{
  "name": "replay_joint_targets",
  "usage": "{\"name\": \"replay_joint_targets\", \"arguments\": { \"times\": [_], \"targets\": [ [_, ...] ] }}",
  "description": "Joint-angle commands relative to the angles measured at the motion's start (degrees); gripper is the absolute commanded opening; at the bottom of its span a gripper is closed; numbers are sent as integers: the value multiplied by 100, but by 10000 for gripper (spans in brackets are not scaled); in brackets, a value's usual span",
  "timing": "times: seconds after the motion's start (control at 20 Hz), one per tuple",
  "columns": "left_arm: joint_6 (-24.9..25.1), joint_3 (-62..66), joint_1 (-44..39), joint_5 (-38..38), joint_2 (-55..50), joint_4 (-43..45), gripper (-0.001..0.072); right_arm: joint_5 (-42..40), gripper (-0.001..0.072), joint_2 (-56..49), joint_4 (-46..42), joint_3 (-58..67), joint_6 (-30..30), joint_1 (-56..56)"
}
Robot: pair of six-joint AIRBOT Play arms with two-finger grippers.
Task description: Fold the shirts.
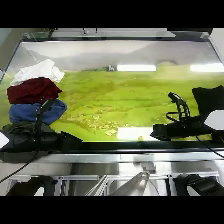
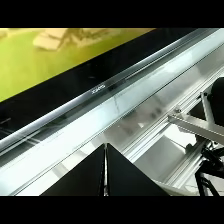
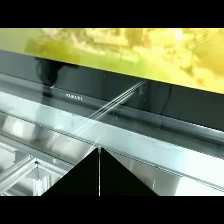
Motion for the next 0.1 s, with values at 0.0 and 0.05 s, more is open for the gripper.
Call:
{"name": "replay_joint_targets", "arguments": {
  "times": [0.0, 0.05],
  "targets": [
    [-4, -20, -4, 31, 243, 2, 20, 28, 21, 4, 31, -4, 2, 11],
    [-7, -20, -4, 20, 289, 4, 20, 28, 21, 4, 31, -4, 2, 11]
  ]
}}
